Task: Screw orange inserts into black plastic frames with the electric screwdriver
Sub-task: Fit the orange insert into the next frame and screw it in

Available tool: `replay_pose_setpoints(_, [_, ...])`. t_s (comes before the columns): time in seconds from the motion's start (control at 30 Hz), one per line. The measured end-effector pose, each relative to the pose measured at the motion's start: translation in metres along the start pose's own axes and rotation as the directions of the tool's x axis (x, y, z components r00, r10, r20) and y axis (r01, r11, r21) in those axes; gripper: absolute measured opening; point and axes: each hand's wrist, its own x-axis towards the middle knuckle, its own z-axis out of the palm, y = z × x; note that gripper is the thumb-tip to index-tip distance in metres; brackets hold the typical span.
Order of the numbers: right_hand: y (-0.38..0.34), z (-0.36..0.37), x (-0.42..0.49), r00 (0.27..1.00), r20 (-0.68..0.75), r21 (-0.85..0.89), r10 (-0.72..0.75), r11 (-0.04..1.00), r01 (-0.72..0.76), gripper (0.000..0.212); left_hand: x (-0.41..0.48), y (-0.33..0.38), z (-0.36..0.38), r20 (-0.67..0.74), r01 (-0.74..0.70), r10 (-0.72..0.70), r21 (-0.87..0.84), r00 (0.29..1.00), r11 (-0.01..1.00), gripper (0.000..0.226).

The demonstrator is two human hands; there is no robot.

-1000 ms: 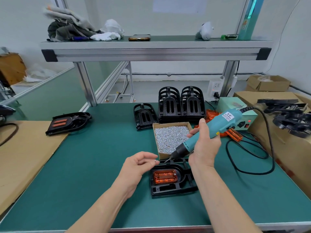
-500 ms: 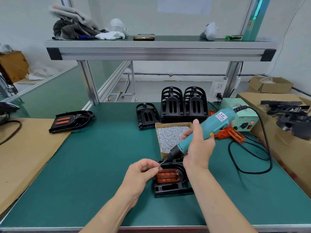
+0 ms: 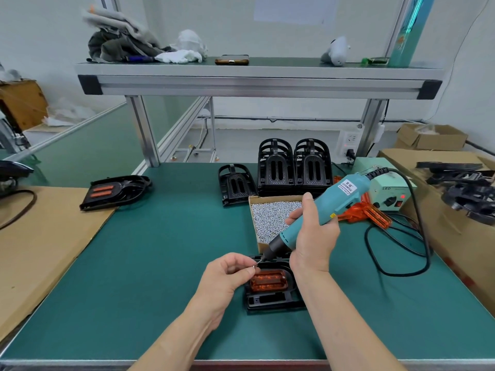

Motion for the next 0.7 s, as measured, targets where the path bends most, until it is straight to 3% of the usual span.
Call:
replay_pose_setpoints(0.17, [0.002, 0.001, -0.002, 1.0, 0.001, 0.0, -0.013, 1.0, 0.013, 0.022, -0.002, 0.0, 0.002, -0.054, -0.051, 0.053, 0.035, 0.997, 0.998, 0.015])
replay_pose_setpoints(0.27, [0.001, 0.002, -0.002, 1.0, -0.011, 0.009, 0.004, 1.0, -0.004, 0.022, -0.005, -0.002, 0.005, -0.095, -0.137, 0.154, 0.161, 0.984, 0.977, 0.015])
replay_pose_setpoints(0.37, [0.001, 0.002, 0.002, 0.997, -0.063, 0.035, 0.053, 0.998, -0.051, 0.02, -0.007, -0.003, 0.009, -0.146, -0.22, 0.263, 0.257, 0.954, 0.941, 0.025])
replay_pose_setpoints(0.5, [0.003, -0.001, 0.006, 0.988, -0.099, 0.076, 0.122, 0.99, -0.115, 0.02, -0.013, -0.001, 0.014, -0.171, -0.316, 0.358, 0.229, 0.918, 0.921, 0.048])
replay_pose_setpoints(0.63, [0.007, -0.006, 0.007, 0.982, -0.081, 0.109, 0.172, 0.981, -0.163, 0.02, -0.016, 0.001, 0.013, -0.089, -0.45, 0.549, 0.474, 0.831, 0.757, 0.062])
replay_pose_setpoints(0.7, [0.007, -0.007, 0.007, 0.985, -0.054, 0.112, 0.161, 0.982, -0.155, 0.018, -0.016, 0.004, 0.011, -0.038, -0.433, 0.502, 0.454, 0.864, 0.779, 0.063])
